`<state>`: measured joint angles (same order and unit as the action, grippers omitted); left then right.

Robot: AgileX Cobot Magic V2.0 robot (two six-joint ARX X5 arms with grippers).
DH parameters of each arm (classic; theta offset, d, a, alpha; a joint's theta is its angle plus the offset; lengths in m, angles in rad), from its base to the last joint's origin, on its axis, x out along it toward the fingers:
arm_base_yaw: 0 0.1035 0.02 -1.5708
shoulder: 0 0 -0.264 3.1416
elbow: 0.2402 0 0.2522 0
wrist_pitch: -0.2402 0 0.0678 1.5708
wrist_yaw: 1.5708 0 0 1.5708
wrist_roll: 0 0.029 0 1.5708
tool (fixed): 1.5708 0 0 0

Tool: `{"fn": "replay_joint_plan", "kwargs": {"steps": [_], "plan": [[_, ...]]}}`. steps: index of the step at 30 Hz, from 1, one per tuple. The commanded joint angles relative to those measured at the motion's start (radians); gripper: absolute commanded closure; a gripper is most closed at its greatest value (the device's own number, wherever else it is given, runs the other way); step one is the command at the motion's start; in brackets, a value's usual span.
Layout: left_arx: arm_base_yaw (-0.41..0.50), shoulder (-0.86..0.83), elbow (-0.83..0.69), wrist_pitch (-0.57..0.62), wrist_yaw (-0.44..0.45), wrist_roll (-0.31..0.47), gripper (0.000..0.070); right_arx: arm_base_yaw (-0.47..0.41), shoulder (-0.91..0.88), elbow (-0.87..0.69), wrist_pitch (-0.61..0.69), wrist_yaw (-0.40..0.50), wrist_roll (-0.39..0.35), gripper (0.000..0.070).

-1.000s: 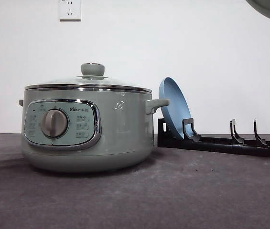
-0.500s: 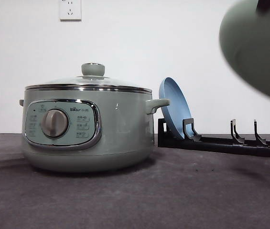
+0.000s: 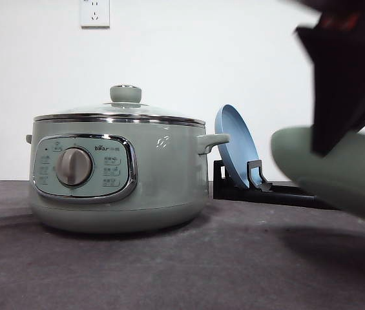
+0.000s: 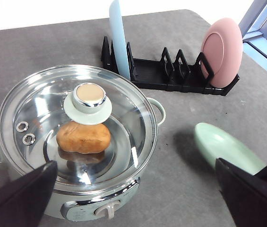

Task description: Transfer potato from steamer to green plate

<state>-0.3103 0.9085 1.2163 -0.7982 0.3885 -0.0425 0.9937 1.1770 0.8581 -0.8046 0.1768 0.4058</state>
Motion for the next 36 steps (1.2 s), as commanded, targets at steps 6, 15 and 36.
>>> {"fn": "replay_joint_plan", "kwargs": {"steps": [6, 15, 36], "plan": [[-0.004, 0.007, 0.021, 0.004, 0.002, 0.010, 0.0000, 0.037, 0.150, 0.006, 0.058, 0.048, 0.033, 0.0699], [-0.004, 0.007, 0.021, 0.004, 0.002, 0.013, 0.0000, 0.067, 0.265, 0.006, 0.153, 0.058, 0.033, 0.0698], [-0.005, 0.006, 0.021, 0.004, 0.003, 0.017, 0.0000, -0.052, 0.088, 0.097, 0.053, -0.089, -0.077, 0.0148]]}}
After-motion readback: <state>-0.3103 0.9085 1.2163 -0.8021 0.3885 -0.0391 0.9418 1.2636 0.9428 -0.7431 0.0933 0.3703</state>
